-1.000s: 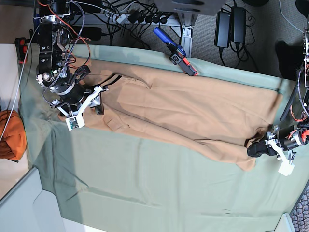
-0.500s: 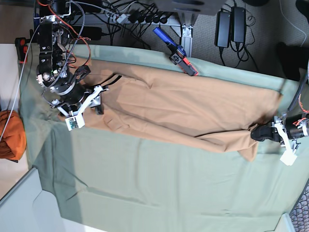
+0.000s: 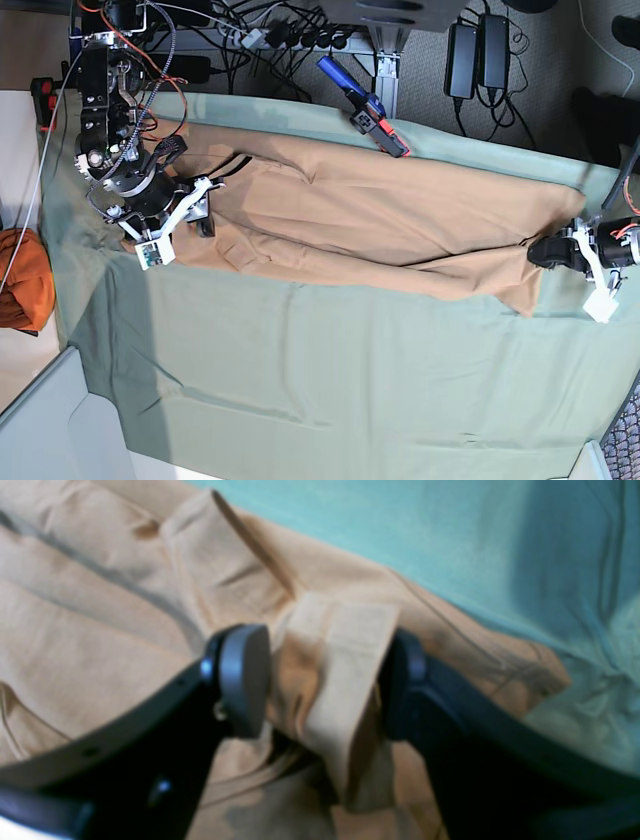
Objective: Fold the T-shirt properly
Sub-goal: 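Pull the hem end with the left gripper to straighten the strip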
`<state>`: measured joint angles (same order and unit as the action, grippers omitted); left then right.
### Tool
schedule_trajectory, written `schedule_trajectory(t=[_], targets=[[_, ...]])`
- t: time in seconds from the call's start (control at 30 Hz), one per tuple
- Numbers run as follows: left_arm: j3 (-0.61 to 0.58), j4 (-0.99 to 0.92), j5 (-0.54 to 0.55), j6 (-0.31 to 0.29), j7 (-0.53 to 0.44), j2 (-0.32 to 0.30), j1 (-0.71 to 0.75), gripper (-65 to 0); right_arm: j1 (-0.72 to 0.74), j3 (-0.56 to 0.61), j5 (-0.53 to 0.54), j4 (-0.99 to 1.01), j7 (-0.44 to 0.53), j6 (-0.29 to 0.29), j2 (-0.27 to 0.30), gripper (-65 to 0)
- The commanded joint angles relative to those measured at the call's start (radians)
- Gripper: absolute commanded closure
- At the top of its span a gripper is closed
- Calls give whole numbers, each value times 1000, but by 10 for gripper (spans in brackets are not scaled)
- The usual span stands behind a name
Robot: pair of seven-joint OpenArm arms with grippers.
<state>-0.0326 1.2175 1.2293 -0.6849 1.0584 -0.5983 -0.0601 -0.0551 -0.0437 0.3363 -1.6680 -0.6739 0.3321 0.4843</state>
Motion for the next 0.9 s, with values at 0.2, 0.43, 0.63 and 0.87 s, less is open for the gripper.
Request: schedule_trajectory(t=[0.2,0.43,0.63,0.87], targets=[[10,15,-120,-13,-114,-20,10,-319,13,-10,4,-14,18,79,13,-343],[123,16,-125,-13,-113,-20,10,-319,13,-21,52,-21,-55,80,14,-343],[174,16,-86,-13,-89,-20,11,-319,13,-84,152,-21,-86,81,13,-343],[174,16,-80,-13,-92,-19,10,-319,-28,-90,218,-21,-114,84,3,-343]])
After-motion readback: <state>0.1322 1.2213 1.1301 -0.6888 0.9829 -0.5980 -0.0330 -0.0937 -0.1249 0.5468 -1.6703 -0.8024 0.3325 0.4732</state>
